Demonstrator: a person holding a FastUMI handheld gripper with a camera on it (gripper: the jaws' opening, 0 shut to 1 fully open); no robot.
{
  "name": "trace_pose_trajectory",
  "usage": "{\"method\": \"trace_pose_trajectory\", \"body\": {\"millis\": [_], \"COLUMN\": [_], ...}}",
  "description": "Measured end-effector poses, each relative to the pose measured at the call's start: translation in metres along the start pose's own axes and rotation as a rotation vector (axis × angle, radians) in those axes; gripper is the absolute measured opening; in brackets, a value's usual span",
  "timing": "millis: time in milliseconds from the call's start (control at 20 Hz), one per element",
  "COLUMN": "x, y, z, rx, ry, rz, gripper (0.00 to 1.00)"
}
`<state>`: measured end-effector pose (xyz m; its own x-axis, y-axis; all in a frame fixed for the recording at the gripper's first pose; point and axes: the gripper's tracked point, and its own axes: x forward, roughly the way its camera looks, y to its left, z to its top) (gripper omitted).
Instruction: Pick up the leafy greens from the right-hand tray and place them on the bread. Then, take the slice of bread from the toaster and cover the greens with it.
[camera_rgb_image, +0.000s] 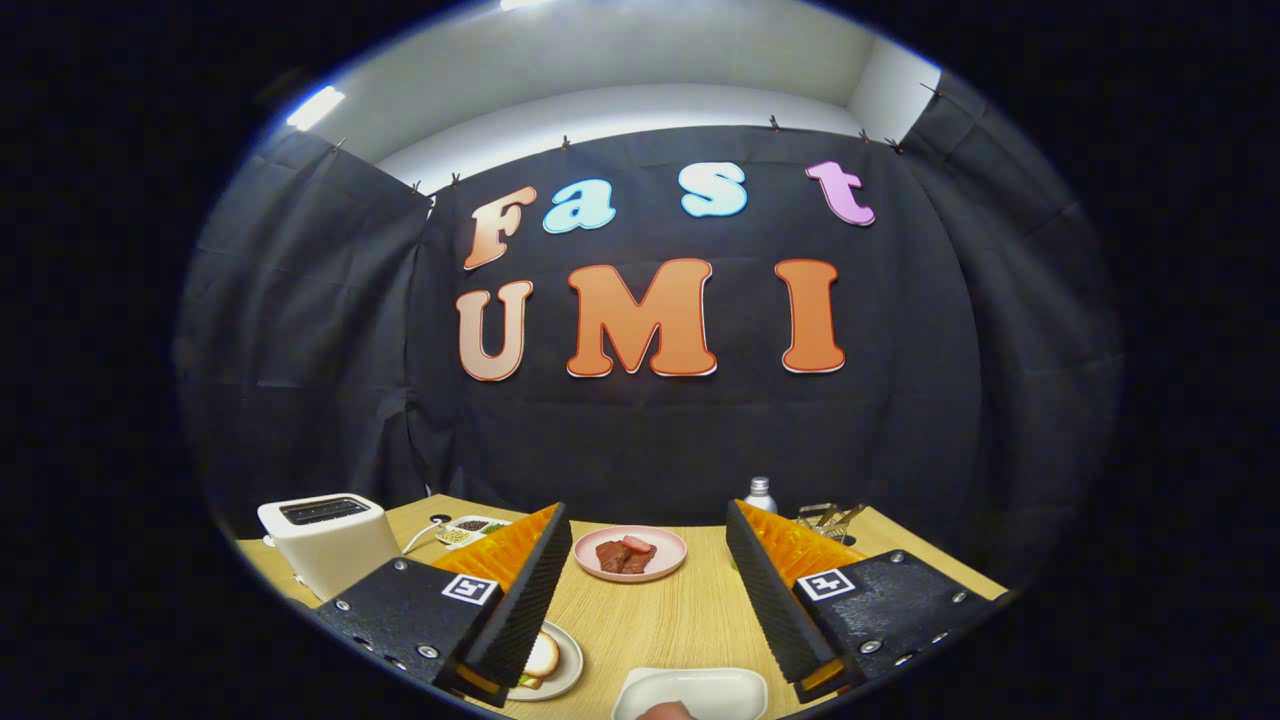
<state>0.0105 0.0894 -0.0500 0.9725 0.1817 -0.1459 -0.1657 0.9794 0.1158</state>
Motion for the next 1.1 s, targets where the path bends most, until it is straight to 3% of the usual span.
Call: {"method": "trace_pose_trajectory", "body": {"millis": [400,650,1100], "x": [-0.014,-0.016,-0.015], "y": [0.007,0.027,0.019], "z": [0.009,0.002,0.005], "rx": [-0.025,-0.053,-0.027], "ry": [-0.044,-0.033,-0.019], "rz": [-0.006,0.046,0.012], "gripper": [0.97,0.97,0.97]}}
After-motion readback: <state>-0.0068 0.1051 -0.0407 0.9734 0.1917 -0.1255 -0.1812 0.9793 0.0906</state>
